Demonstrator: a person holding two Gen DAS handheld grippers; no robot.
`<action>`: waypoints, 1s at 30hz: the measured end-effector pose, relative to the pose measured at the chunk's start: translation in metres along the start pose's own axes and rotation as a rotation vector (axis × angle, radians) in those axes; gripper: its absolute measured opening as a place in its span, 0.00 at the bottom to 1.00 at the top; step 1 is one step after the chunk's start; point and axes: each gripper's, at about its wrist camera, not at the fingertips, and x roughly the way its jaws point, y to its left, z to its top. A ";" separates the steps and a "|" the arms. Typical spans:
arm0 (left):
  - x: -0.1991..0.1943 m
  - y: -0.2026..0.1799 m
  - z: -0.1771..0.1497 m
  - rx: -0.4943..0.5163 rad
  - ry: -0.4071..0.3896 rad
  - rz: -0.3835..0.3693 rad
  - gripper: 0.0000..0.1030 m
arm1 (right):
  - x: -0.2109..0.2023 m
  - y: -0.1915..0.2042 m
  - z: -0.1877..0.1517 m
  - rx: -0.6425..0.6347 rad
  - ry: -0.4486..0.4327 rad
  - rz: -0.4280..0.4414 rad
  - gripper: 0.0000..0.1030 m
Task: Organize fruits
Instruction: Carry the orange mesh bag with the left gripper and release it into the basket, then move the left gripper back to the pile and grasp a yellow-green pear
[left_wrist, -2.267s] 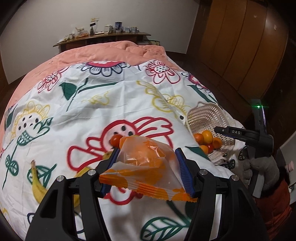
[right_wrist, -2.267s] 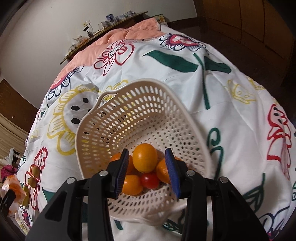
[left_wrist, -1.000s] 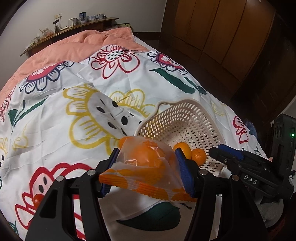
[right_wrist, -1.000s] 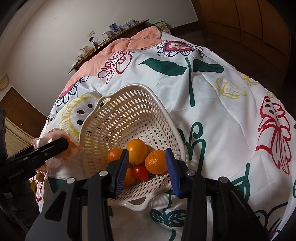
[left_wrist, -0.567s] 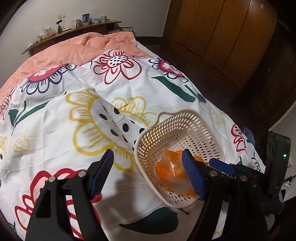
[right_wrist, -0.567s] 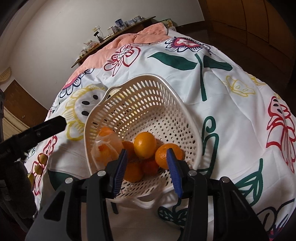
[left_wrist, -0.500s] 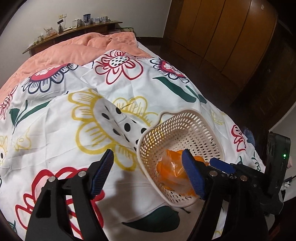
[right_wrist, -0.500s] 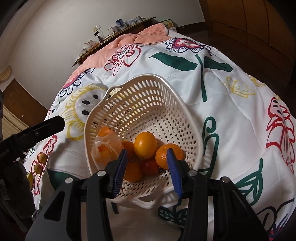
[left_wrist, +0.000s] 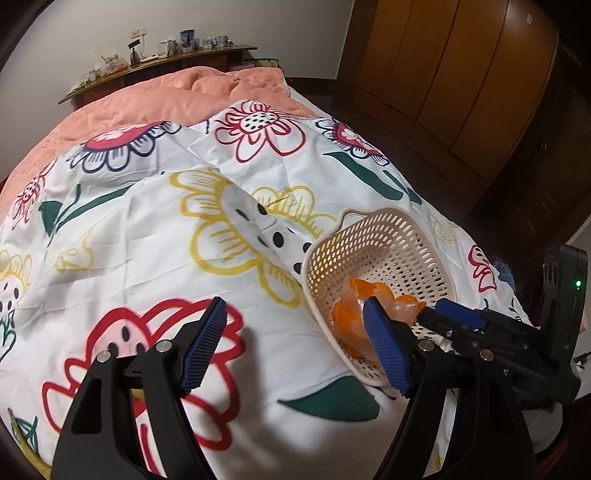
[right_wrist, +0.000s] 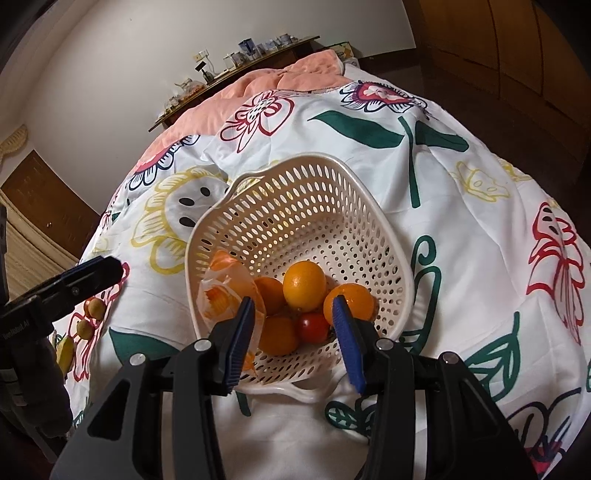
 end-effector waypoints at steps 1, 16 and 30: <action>-0.003 0.003 -0.003 -0.008 -0.002 0.001 0.75 | -0.002 0.001 0.000 -0.003 -0.002 -0.001 0.43; -0.048 0.018 -0.048 -0.047 -0.041 0.018 0.75 | 0.012 0.032 -0.016 -0.099 0.065 -0.022 0.45; -0.068 0.035 -0.072 -0.088 -0.060 0.016 0.75 | 0.028 0.023 0.041 -0.153 -0.077 -0.302 0.53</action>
